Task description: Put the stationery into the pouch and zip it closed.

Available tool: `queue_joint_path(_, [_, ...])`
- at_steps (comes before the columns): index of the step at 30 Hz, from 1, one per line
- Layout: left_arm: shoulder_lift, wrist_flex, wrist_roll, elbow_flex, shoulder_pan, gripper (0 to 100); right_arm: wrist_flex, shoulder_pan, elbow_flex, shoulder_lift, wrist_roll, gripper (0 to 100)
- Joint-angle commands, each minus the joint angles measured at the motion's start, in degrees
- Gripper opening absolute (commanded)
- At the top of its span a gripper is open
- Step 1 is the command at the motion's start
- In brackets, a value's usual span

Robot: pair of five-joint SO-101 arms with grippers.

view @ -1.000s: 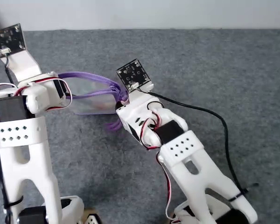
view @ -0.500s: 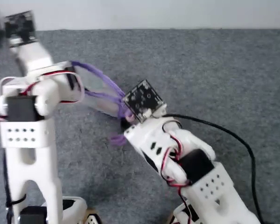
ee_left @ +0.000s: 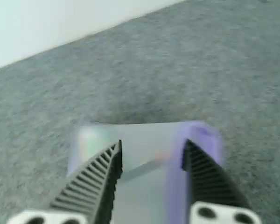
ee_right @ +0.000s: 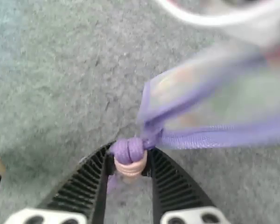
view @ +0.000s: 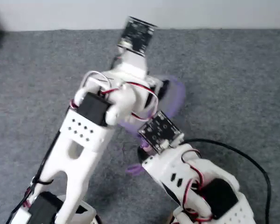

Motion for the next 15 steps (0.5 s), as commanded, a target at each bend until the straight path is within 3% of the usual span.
queue_joint_path(1, [-0.70, 0.62, 0.88, -3.03, 0.53, 23, 2.07, -0.57, 1.49, -5.14, 0.44, 0.8])
queue_joint_path(6, [-0.70, 5.71, 1.05, -11.03, 0.18, 23, 1.80, -0.31, 4.22, -8.31, 0.53, 0.8])
queue_joint_path(11, [-0.70, 12.48, 2.99, -17.89, -7.65, 23, -2.07, 1.89, 4.31, -8.84, 0.44, 0.8])
queue_joint_path(15, [-0.70, 20.31, 0.44, -19.38, -13.36, 23, -5.58, 6.46, 4.13, -8.84, 0.79, 0.8])
